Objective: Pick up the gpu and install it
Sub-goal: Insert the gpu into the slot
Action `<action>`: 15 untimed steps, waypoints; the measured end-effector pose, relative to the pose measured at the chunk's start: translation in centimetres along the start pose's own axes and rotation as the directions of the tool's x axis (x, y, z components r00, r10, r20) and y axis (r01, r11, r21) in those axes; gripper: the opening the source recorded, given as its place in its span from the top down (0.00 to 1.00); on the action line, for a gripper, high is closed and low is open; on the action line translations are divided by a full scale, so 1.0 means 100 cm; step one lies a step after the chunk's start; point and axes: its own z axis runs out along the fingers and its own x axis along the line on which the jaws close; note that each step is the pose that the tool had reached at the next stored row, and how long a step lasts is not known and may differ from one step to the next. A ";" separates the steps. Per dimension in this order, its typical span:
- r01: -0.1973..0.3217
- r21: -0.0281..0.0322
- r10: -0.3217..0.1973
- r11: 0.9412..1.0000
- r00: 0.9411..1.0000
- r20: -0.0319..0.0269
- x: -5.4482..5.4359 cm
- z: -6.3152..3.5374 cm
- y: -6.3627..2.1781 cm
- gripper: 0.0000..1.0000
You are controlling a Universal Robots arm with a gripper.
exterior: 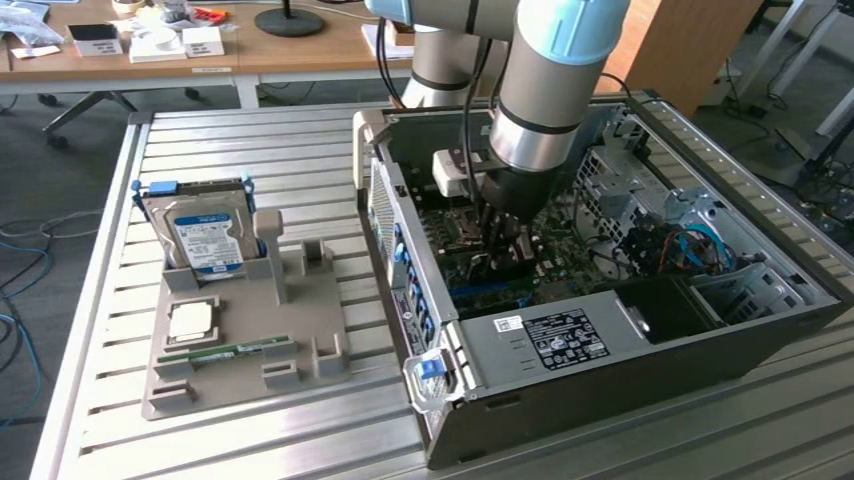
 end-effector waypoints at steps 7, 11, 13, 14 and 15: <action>-0.002 0.000 0.002 1.000 1.000 0.000 0.001 0.0001 0.0000 0.73; -0.003 0.000 0.003 1.000 1.000 0.000 0.001 0.0031 0.0005 0.73; -0.003 0.000 0.003 1.000 1.000 -0.001 0.001 0.0040 0.0008 0.73; -0.003 0.000 0.003 1.000 1.000 -0.001 0.001 0.0044 0.0009 0.73; -0.003 0.000 0.003 1.000 1.000 -0.001 0.001 0.0050 0.0011 0.73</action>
